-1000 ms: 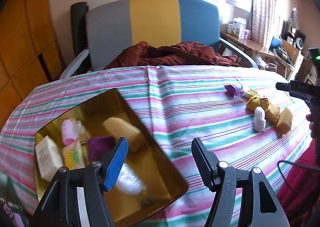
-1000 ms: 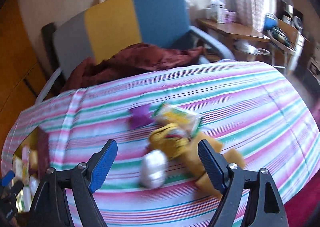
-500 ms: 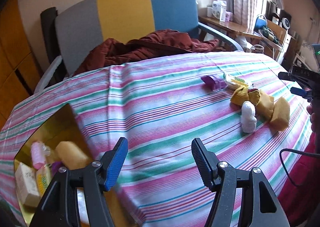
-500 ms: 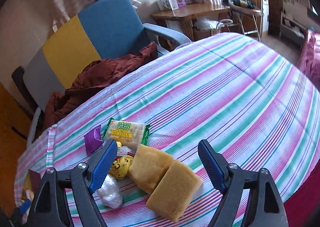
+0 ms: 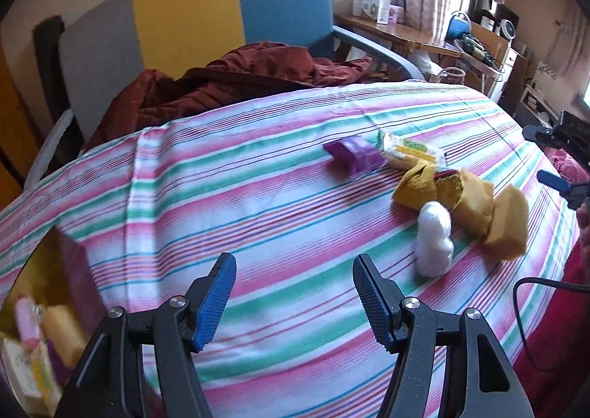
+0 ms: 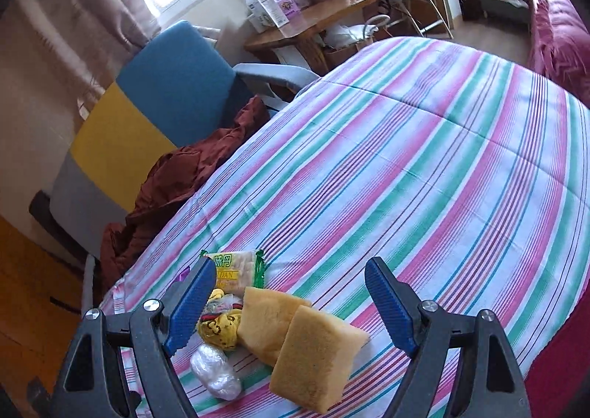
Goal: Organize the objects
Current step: 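Move both grippers back over the item pile, then grasp plastic-wrapped bundle with left gripper while right gripper grasps yellow sponge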
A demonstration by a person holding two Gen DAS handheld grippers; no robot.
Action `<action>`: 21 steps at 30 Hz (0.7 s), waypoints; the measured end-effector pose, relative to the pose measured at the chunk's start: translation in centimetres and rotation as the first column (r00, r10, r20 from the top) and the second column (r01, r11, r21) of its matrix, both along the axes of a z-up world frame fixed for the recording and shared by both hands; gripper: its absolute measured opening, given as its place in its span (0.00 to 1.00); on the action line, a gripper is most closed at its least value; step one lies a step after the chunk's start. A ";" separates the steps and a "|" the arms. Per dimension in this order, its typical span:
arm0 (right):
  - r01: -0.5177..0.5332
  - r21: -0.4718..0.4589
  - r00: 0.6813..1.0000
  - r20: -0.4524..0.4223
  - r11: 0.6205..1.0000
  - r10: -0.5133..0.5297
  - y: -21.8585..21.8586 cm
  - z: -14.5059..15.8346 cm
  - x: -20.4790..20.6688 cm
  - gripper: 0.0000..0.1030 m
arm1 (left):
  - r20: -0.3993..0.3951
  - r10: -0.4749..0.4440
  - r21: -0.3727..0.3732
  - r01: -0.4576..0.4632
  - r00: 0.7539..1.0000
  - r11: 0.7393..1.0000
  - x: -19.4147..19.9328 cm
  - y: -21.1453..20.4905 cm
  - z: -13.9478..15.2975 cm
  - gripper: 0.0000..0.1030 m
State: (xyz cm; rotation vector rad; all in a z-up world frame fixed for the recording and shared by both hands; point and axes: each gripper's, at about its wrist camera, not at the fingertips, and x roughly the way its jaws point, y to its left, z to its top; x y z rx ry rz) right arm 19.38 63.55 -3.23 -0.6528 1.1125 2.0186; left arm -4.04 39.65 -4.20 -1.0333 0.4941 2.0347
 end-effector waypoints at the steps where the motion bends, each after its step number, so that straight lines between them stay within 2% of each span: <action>1: 0.000 -0.009 1.000 -0.004 1.000 0.000 0.1 -0.1 0.0 0.82 | 0.006 -0.009 0.003 0.009 1.000 1.000 0.0 0.5 0.0 0.65; 13: -0.074 -0.055 0.997 0.004 0.996 0.075 -0.1 -1.1 -1.6 0.82 | 0.094 -0.150 0.042 0.147 0.984 0.988 2.1 5.9 -1.1 0.63; 21: -0.112 -0.074 0.993 0.021 0.991 0.114 -0.2 -1.5 -2.3 0.82 | 0.100 -0.225 0.032 0.223 0.969 0.974 3.9 9.2 -2.3 0.63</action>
